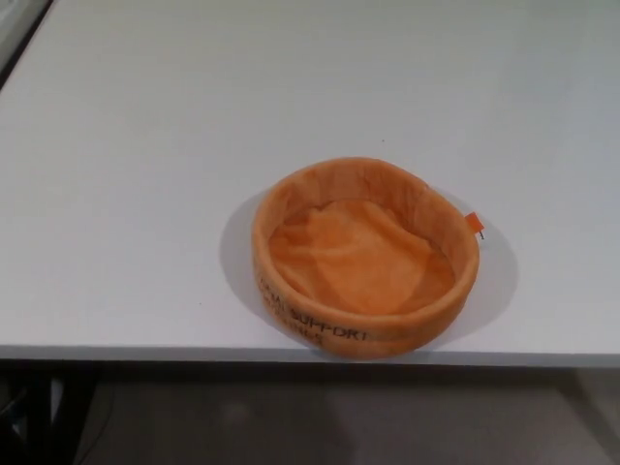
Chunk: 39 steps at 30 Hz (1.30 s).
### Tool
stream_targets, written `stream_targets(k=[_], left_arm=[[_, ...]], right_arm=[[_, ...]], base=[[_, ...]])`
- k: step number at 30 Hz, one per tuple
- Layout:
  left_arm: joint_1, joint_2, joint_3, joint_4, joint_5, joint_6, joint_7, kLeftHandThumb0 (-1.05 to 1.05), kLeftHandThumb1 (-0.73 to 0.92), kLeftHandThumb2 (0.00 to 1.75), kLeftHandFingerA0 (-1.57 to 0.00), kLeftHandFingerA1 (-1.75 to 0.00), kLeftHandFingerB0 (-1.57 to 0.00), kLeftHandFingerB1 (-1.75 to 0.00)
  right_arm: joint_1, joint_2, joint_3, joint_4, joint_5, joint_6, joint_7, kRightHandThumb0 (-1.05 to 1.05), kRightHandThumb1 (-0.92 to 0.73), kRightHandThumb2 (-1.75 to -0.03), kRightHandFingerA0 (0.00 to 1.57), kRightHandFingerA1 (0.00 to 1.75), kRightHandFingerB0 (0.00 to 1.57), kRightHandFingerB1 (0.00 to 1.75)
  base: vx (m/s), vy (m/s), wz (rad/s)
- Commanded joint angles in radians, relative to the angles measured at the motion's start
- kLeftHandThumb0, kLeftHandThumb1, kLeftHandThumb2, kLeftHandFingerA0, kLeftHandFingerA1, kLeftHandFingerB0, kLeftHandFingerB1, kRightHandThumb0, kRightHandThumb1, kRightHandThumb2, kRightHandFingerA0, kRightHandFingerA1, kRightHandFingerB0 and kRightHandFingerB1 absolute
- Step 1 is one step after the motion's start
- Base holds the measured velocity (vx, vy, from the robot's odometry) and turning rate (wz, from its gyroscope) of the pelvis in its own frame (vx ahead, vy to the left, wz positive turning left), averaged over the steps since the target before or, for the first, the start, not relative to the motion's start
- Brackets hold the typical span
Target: A soft plate is kept in the center of the table close to the robot and the robot uses its left hand to pick up the plate, turns it upside down and places it back on the table
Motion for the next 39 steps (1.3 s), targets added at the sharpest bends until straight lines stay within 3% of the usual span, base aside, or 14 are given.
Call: stream_targets(k=[1, 23, 28, 34, 35, 36, 38, 39], left_arm=[[0.072, -0.020, 0.035, -0.110, -0.174, -0.223, -0.145, -0.94, 0.79, 1.19, -0.08, -0.23, -0.09, -0.10], [0.082, -0.032, 0.075, -0.155, -0.240, -0.235, -0.191, -0.93, 0.78, 1.18, -0.09, -0.25, -0.08, -0.10], [0.093, -0.033, 0.094, -0.210, -0.281, -0.220, -0.198, -0.92, 0.80, 1.18, -0.08, -0.27, -0.08, -0.11], [0.084, -0.036, 0.127, -0.258, -0.309, -0.206, -0.182, -0.92, 0.78, 1.18, -0.08, -0.31, -0.08, -0.12], [0.086, -0.038, 0.131, -0.269, -0.311, -0.204, -0.180, -0.83, 0.72, 1.17, 0.00, -0.35, 0.00, -0.20], [0.088, -0.038, 0.133, -0.280, -0.320, -0.201, -0.182, -0.92, 0.78, 1.18, -0.08, -0.33, -0.08, -0.13], [0.096, -0.035, 0.139, -0.311, -0.342, -0.191, -0.190, -0.92, 0.78, 1.18, -0.08, -0.33, -0.08, -0.13], [0.104, -0.034, 0.142, -0.339, -0.350, -0.174, -0.180, -0.83, 0.72, 1.17, -0.01, -0.38, 0.00, -0.20]], right_arm=[[0.076, -0.032, -0.084, -0.129, 0.243, -0.202, 0.264, -0.93, -0.82, -1.14, 0.08, 0.22, 0.05, 0.08], [0.061, -0.008, -0.115, -0.082, 0.267, -0.254, 0.346, -0.96, -0.82, -1.15, 0.08, 0.22, 0.04, 0.05], [0.051, -0.014, -0.118, -0.042, 0.243, -0.275, 0.345, -0.89, -0.79, -1.15, 0.07, 0.23, 0.00, 0.12], [0.064, -0.010, -0.116, -0.077, 0.265, -0.245, 0.349, -0.91, -0.78, -1.14, 0.06, 0.25, 0.00, 0.11], [0.058, -0.013, -0.117, -0.062, 0.259, -0.258, 0.353, -0.90, -0.79, -1.15, 0.06, 0.22, 0.00, 0.10], [0.055, -0.013, -0.117, -0.054, 0.260, -0.264, 0.357, -0.90, -0.80, -1.14, 0.06, 0.23, 0.00, 0.10], [0.054, -0.012, -0.117, -0.055, 0.263, -0.259, 0.357, -0.90, -0.78, -1.14, 0.07, 0.25, 0.00, 0.11], [0.048, -0.014, -0.117, -0.047, 0.258, -0.259, 0.354, -0.90, -0.78, -1.14, 0.07, 0.24, 0.00, 0.11]], base=[[0.00, 0.000, 0.00], [0.00, 0.000, 0.00], [0.00, 0.000, 0.00], [0.00, 0.000, 0.00], [0.00, 0.000, 0.00], [0.00, 0.000, 0.00], [0.00, 0.000, 0.00], [0.00, 0.000, 0.00]])
